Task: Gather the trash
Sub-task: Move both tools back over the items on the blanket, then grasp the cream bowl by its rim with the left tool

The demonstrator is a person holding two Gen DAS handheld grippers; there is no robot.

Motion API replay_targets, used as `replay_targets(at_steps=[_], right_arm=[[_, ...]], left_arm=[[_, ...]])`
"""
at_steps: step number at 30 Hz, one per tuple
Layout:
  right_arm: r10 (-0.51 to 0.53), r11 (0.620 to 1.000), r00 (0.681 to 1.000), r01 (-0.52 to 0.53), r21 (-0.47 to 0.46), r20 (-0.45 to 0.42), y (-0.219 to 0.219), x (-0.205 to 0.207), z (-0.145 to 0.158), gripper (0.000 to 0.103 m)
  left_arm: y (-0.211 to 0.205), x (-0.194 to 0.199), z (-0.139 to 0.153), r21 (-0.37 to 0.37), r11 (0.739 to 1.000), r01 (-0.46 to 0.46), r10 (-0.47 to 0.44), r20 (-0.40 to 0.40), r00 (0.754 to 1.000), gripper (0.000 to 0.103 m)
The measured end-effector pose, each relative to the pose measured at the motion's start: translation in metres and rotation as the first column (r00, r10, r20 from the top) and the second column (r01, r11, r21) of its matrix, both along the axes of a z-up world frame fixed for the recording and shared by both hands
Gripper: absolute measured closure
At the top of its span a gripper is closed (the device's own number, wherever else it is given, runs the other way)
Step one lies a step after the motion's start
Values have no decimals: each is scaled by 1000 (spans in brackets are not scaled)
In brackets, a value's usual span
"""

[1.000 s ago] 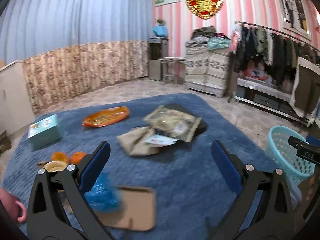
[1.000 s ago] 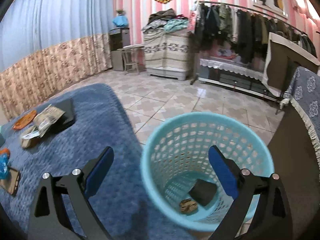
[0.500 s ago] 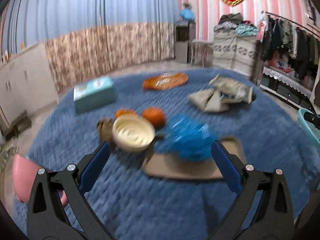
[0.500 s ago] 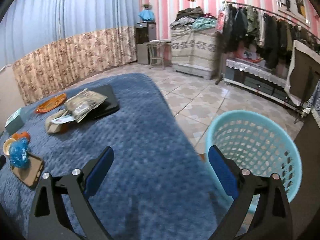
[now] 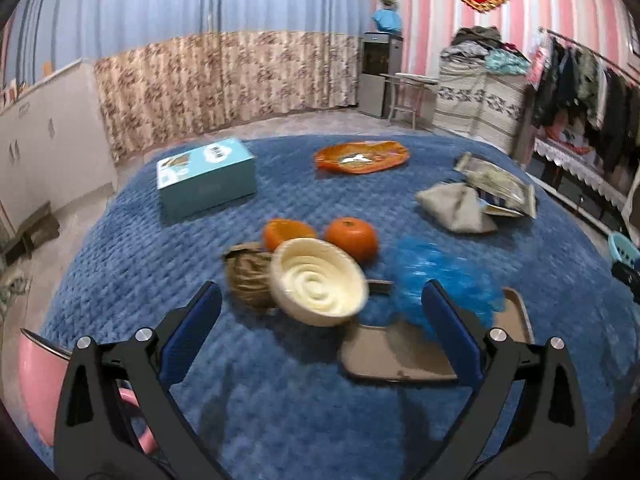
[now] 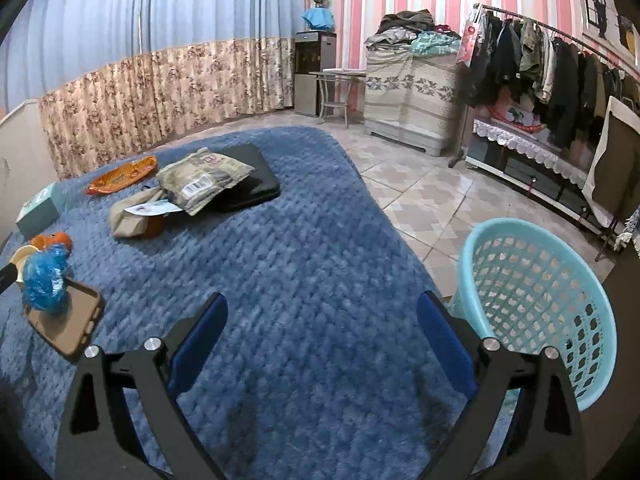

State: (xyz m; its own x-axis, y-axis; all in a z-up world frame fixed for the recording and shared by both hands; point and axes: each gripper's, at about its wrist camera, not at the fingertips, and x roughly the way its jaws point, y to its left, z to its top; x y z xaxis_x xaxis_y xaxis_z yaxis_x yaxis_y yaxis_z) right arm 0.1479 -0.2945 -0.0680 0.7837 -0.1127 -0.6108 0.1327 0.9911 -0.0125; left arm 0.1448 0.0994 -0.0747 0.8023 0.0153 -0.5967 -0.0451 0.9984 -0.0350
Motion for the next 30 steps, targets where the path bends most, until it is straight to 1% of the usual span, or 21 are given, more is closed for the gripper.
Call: replay_targets(at_steps=[1, 3, 5, 6, 8, 12, 14, 16, 17, 18, 19, 21, 23, 25, 27, 30], right_arm=[[6, 1000, 1000, -6, 0, 2, 2, -1, 1, 9], [21, 1000, 1000, -21, -10, 4, 10, -2, 1, 9], [38, 999, 999, -38, -24, -3, 17, -1, 0, 9], [47, 998, 999, -47, -36, -10, 22, 0, -2, 9], [60, 997, 998, -61, -51, -20, 28, 1, -4, 9], [76, 995, 997, -78, -69, -28, 35, 0, -6, 9], [79, 995, 997, -80, -63, -25, 36, -1, -5, 9], [86, 995, 996, -87, -58, -18, 39, -2, -3, 9], [93, 994, 996, -94, -60, -11, 42, -3, -1, 9], [100, 993, 995, -100, -60, -7, 46, -4, 1, 9], [108, 992, 994, -108, -57, -6, 49, -3, 2, 9], [133, 990, 991, -133, -49, -4, 58, -4, 4, 9], [162, 985, 987, -162, -55, -7, 69, -4, 7, 9], [198, 979, 980, -198, -48, -8, 84, -3, 9, 9], [237, 971, 972, -237, -31, -9, 98, -3, 12, 10], [287, 958, 958, -287, -19, -9, 122, -2, 15, 9]], left_arm=[[7, 1, -2, -14, 1000, -5, 4, -7, 1000, 9], [14, 2, -5, -25, 1000, -2, 2, -23, 1000, 15], [17, 3, -8, -40, 999, 14, -16, -43, 999, 28], [18, 3, -10, -45, 999, 21, -23, -52, 998, 30], [19, 3, -10, -47, 998, 31, -34, -56, 998, 38], [12, 8, -7, -36, 998, 52, -54, -53, 997, 48], [8, 14, -8, -33, 997, 65, -68, -69, 995, 59], [5, 20, -13, -30, 997, 76, -78, -91, 993, 61], [5, 24, -16, -36, 996, 80, -83, -113, 990, 72], [6, 26, -19, -49, 995, 84, -89, -127, 988, 74], [7, 26, -18, -66, 994, 89, -97, -127, 987, 81], [9, 23, -11, -91, 990, 111, -120, -102, 988, 94], [9, 20, -7, -87, 989, 123, -130, -87, 988, 96], [9, 18, -5, -76, 988, 132, -138, -78, 987, 96], [10, 15, -4, -58, 991, 122, -126, -81, 989, 96], [19, 7, 4, -64, 993, 101, -106, -68, 992, 96]])
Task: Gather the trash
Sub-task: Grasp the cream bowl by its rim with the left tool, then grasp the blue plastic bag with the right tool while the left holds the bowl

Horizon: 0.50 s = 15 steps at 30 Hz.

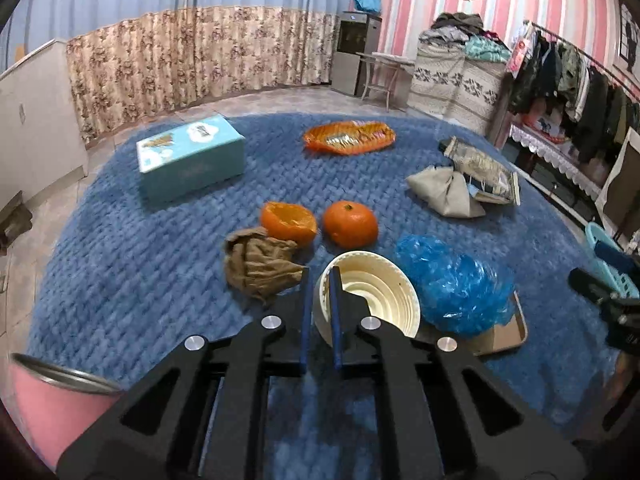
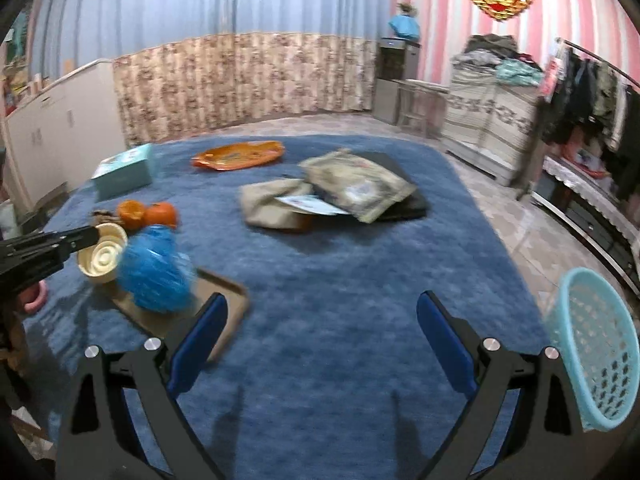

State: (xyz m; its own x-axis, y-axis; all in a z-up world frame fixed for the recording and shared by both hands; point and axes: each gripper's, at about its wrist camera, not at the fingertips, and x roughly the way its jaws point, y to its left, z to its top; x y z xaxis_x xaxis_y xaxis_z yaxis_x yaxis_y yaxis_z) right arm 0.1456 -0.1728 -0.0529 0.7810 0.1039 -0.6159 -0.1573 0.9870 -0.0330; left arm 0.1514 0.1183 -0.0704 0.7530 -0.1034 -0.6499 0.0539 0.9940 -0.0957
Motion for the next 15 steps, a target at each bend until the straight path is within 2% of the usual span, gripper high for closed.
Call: replay_targets(at_steps=[4, 7, 13, 15], right_arm=[[64, 997, 998, -63, 53, -14, 29, 4, 1, 10], [101, 993, 995, -99, 66, -25, 51, 7, -1, 10], [161, 987, 984, -159, 34, -75, 93, 20, -20, 11], [173, 985, 981, -170, 38, -86, 100, 25, -26, 23]], left_arm=[[8, -13, 22, 79, 996, -39, 34, 60, 998, 96], [19, -15, 27, 101, 992, -77, 70, 68, 995, 96], [46, -15, 24, 30, 991, -134, 132, 45, 990, 96], [48, -15, 24, 30, 990, -137, 136, 43, 990, 96]])
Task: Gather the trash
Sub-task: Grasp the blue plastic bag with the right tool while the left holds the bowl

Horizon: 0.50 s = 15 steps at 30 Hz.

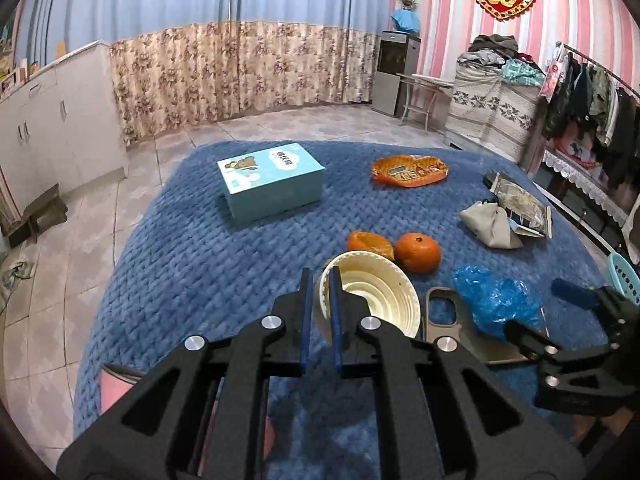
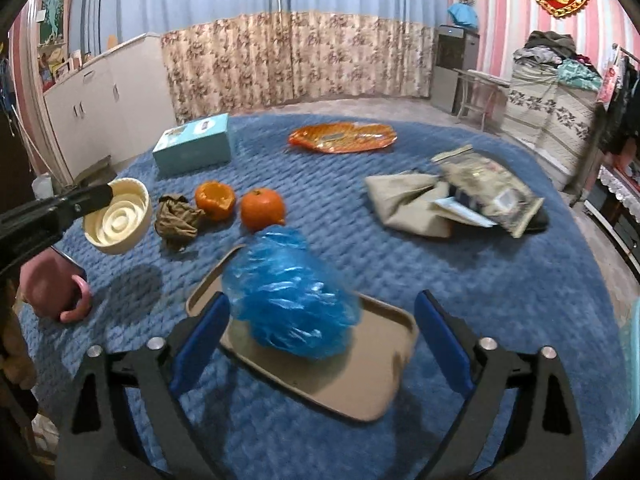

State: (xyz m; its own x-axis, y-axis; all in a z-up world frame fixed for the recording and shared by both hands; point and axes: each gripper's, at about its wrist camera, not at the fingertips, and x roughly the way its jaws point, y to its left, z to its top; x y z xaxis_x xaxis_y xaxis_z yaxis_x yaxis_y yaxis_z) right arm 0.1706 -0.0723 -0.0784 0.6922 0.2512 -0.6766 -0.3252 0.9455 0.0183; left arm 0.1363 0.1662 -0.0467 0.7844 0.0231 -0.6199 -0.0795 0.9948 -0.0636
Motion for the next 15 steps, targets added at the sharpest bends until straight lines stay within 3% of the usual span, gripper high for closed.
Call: replay_targets(at_steps=[1, 5, 10, 15], right_arm=[[8, 1000, 1000, -8, -1, -10, 3, 1, -3, 38], [53, 999, 998, -53, 4, -18, 9, 3, -6, 67], [51, 999, 997, -51, 9, 59, -11, -8, 16, 75], [-56, 998, 988, 55, 17, 145, -76, -23, 49, 75]], left_arm=[[0, 0, 0, 0, 1000, 1, -1, 2, 1000, 96], [2, 0, 0, -5, 1000, 9, -9, 14, 1000, 96], [-7, 5, 2, -22, 999, 27, -26, 30, 999, 96], [-38, 11, 3, -22, 998, 64, -64, 35, 997, 96]])
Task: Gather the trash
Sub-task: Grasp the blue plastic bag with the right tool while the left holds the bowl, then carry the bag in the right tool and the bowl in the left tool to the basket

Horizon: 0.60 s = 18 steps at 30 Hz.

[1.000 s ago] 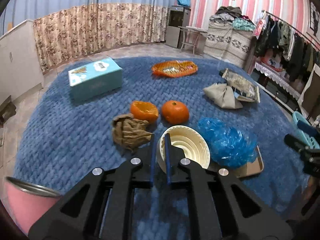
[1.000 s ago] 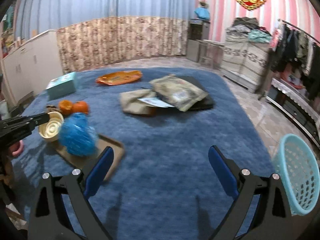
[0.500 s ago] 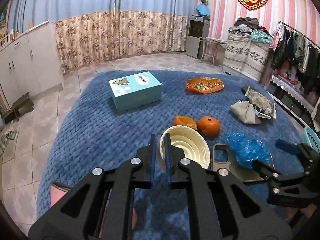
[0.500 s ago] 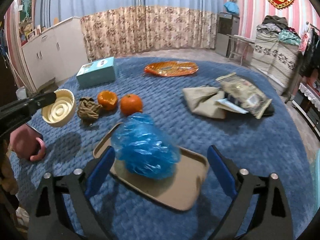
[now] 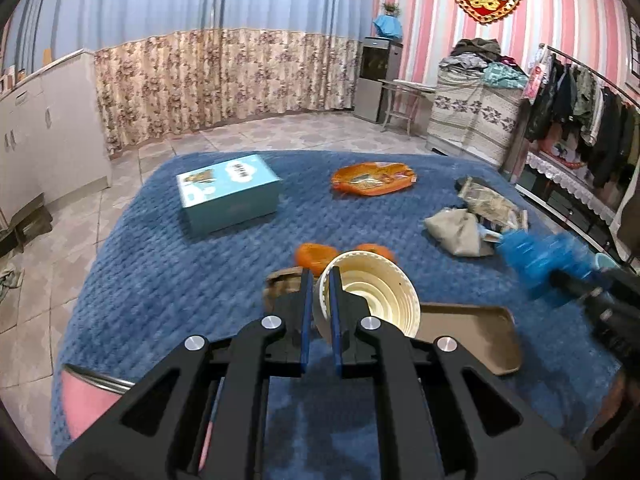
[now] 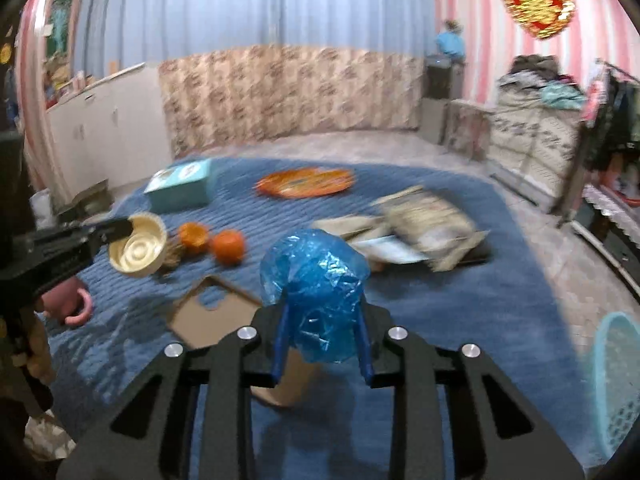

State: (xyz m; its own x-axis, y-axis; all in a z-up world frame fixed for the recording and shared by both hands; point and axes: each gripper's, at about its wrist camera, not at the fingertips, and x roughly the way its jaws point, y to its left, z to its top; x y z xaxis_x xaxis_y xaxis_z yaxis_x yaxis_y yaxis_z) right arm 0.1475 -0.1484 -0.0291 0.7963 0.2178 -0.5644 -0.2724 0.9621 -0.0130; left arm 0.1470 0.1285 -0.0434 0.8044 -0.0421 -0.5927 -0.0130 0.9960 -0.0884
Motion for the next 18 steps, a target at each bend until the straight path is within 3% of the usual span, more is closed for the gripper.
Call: replay_targets(at_steps=[7, 12, 18], right_arm=[[-224, 974, 973, 226, -28, 59, -112, -16, 23, 75], [-398, 917, 915, 399, 10, 67, -196, -22, 23, 75], [-538, 843, 841, 537, 25, 55, -262, -34, 10, 75]], left_arm=[[-54, 12, 5, 12, 997, 78, -78, 16, 997, 96], [-95, 20, 9, 31, 990, 138, -139, 18, 990, 96], [-152, 29, 15, 48, 974, 222, -224, 36, 974, 96]])
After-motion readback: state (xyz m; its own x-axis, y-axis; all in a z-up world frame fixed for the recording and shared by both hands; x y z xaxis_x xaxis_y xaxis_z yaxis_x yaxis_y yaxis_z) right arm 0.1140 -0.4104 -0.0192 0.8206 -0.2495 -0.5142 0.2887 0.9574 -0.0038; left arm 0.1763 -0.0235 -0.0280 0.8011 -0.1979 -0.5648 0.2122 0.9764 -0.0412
